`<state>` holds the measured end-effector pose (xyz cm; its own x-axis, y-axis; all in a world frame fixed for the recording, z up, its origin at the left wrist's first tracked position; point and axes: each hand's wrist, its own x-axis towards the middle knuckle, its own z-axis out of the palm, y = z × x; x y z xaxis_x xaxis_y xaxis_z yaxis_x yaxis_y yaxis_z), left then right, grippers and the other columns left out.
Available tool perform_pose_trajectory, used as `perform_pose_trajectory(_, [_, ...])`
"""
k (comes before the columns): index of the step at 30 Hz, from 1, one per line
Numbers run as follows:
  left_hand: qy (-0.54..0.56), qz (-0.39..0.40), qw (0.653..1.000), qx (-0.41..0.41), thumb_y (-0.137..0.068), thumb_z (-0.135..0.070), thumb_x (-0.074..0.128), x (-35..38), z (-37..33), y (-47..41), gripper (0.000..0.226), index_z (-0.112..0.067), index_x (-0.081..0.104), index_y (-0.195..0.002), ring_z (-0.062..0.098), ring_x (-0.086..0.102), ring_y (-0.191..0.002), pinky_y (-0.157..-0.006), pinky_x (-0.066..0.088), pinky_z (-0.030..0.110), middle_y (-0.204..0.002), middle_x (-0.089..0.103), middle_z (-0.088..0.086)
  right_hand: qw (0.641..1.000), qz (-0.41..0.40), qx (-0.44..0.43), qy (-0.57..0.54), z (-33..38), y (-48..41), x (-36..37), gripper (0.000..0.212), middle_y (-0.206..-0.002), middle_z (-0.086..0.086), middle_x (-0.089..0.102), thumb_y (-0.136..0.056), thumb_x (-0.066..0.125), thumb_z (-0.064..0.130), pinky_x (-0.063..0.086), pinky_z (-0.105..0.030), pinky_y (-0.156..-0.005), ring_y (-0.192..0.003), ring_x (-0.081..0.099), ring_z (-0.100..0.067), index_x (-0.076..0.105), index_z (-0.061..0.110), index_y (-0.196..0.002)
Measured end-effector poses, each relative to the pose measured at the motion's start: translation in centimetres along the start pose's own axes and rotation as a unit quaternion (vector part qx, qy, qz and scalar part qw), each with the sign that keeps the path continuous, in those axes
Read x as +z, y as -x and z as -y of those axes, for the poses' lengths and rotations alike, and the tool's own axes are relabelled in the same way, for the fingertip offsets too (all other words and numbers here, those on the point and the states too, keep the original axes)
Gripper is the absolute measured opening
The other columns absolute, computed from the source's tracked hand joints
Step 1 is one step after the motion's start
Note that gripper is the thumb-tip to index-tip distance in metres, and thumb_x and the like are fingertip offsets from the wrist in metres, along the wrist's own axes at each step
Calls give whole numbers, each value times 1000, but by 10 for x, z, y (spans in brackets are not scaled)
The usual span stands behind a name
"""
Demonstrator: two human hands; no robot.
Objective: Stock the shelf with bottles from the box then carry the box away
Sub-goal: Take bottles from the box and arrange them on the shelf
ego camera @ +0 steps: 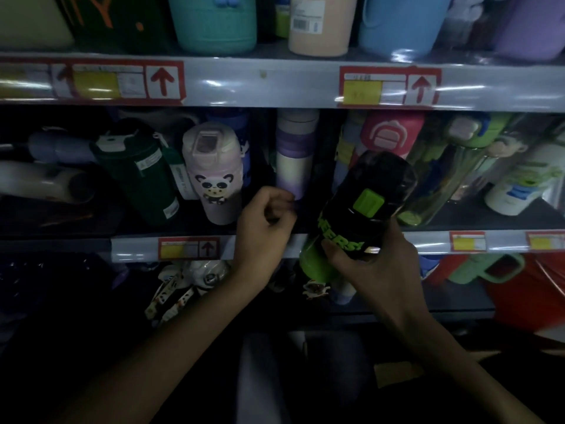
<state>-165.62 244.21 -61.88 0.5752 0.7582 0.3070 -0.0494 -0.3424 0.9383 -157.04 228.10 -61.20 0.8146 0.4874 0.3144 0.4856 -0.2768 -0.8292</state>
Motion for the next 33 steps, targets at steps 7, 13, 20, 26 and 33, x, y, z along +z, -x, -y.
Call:
perform_pose_trajectory(7, [-49, -31, 998, 0, -91, -11, 67, 20, 16, -19, 21, -18, 65, -111, 7, 67, -91, -81, 55, 26, -97, 70, -4, 999, 30, 20, -8, -12, 10, -7, 57, -97, 21, 74, -66, 88, 44, 57, -17, -72, -84, 68, 11, 63, 30, -115])
perform_pose_trajectory(13, [-81, -111, 990, -23, -84, -30, 73, 39, 27, -44, 37, -28, 58, -118, 17, 63, -98, -87, 55, 46, -109, 63, -1, 999, 46, -1, 25, -18, 13, -6, 60, -98, 24, 73, -64, 88, 51, 58, -18, -74, -86, 69, 10, 61, 30, -113])
perform_pose_trajectory(20, [-90, -163, 982, -27, -72, -38, 63, 55, 22, -60, 54, -21, 60, -123, 25, 65, -103, -83, 55, 47, -113, 65, 4, 997, 65, 1, 53, -21, 13, -8, 60, -98, 25, 73, -64, 89, 51, 58, -21, -78, -88, 68, 12, 61, 34, -114])
perform_pose_trajectory(26, [-85, -177, 979, -59, -79, -29, 72, 61, 23, -68, 64, -25, 49, -139, 22, 59, -117, -91, 50, 42, -128, 60, 1, 997, 55, 41, 29, -25, 12, -11, 58, -96, 27, 74, -61, 88, 50, 60, -37, -85, -88, 70, 8, 63, 36, -111])
perform_pose_trajectory(33, [-122, -168, 976, -63, -73, -45, 63, 65, 31, -73, 59, -27, 57, -129, 21, 64, -108, -85, 56, 44, -117, 64, -2, 996, 53, 60, 22, -27, 11, -10, 60, -98, 23, 75, -60, 87, 52, 61, -39, -85, -90, 71, 5, 64, 33, -112])
